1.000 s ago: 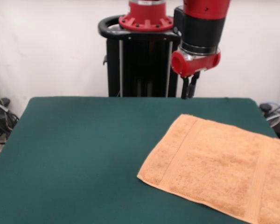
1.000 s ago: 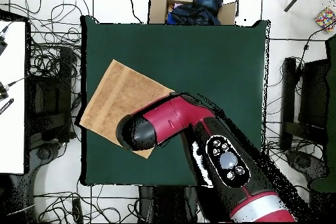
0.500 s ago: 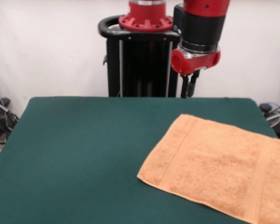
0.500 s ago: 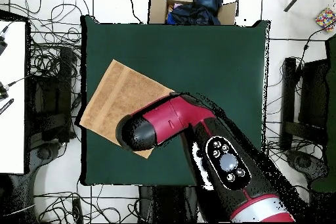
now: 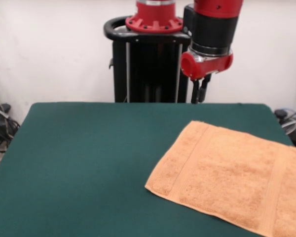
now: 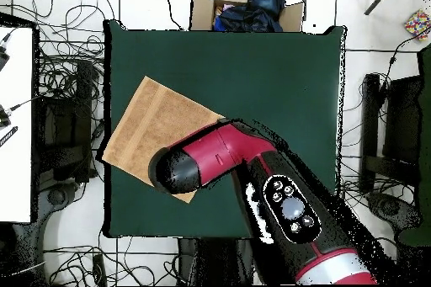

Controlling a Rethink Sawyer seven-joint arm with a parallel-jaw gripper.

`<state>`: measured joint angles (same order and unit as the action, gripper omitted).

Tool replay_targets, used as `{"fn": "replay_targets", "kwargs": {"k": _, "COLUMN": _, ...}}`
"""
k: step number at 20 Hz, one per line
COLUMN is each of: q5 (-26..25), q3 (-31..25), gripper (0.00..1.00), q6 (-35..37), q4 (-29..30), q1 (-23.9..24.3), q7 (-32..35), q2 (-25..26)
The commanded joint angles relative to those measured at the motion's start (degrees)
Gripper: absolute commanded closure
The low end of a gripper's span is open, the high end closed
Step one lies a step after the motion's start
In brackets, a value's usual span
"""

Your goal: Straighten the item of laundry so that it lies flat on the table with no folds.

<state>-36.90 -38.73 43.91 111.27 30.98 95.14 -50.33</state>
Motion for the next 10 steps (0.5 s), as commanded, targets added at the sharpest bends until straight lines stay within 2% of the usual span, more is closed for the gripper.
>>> {"fn": "replay_targets", "kwargs": {"k": 1, "q5": 1.41, "q3": 1.81, "gripper": 1.0, "q6": -3.49, "q4": 2.88, "q1": -1.68, "q7": 4.92, "q2": 0.93}}
{"fn": "replay_targets", "kwargs": {"k": 10, "q5": 1.1, "q3": 1.91, "gripper": 1.0, "q6": -3.77, "q4": 2.76, "q1": -1.66, "q7": 4.89, "q2": 1.33}}
